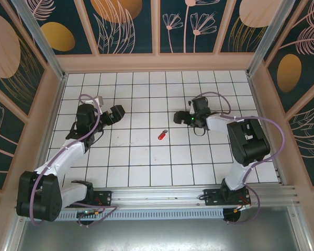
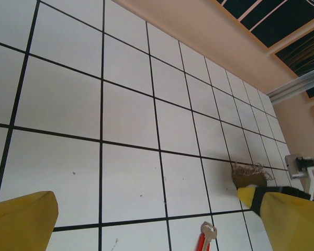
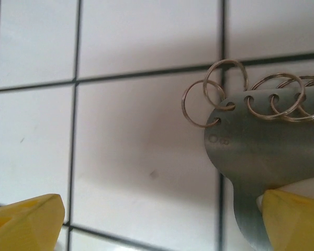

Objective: Put the keys on the keyring

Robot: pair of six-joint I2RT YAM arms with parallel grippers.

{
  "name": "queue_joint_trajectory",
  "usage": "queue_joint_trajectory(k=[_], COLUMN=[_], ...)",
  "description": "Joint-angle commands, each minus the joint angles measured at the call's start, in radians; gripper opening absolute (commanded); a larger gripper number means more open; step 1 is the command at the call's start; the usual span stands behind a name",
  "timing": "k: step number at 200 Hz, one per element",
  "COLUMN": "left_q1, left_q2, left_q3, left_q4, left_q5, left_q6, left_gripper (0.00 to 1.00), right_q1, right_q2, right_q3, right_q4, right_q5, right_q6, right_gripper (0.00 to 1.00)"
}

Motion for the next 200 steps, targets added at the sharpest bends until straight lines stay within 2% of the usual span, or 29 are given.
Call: queue_joint_trajectory(k=[1,25,45,61,74,96,129,167,200], left_q1=[-0.007,-0.007,-0.005,-0.006,-0.006,-0.007,-0.009,-0.059,-0.092], left_q2=[-0.012,-0.008,-0.003,0.001,0.004,0.002,0.014,0.073,0.108], left_q3=[-0.002,-0.016,-0.025,-0.026,-0.028,-0.028,-0.01,0.046,0.062], left_q4=[0.006,0.003,0.002,-0.003,-0.005,-0.003,-0.001,-0.05,-0.04], left_q5=[-0.018,-0.026,-0.014,-0.01,-0.004,0.003,0.046,0.06,0.037], left_q6=[0.002,0.006,0.016,0.027,0.033,0.031,0.044,0.096,0.09], left_gripper=[0.99,0.98,0.98,0.97,0.96,0.96,0.9,0.87,0.87], right_q1=[0.103,0.128,0.113,0.072,0.027,-0.029,0.009,0.04,0.037], right_q2=[-0.006,-0.065,-0.148,-0.151,-0.119,-0.043,0.019,0.003,0.007], right_q3=[-0.056,-0.051,0.033,0.137,0.2,0.273,0.308,0.246,0.214], right_q4=[-0.098,-0.135,-0.247,-0.351,-0.399,-0.441,-0.492,-0.504,-0.473], right_q5=[-0.121,-0.177,-0.107,-0.043,0.001,-0.006,0.023,0.044,0.022], right_q6=[0.079,0.091,0.036,-0.048,-0.109,-0.179,-0.253,-0.283,-0.243], right_gripper=[0.96,0.94,0.94,0.92,0.85,0.79,0.71,0.52,0.39])
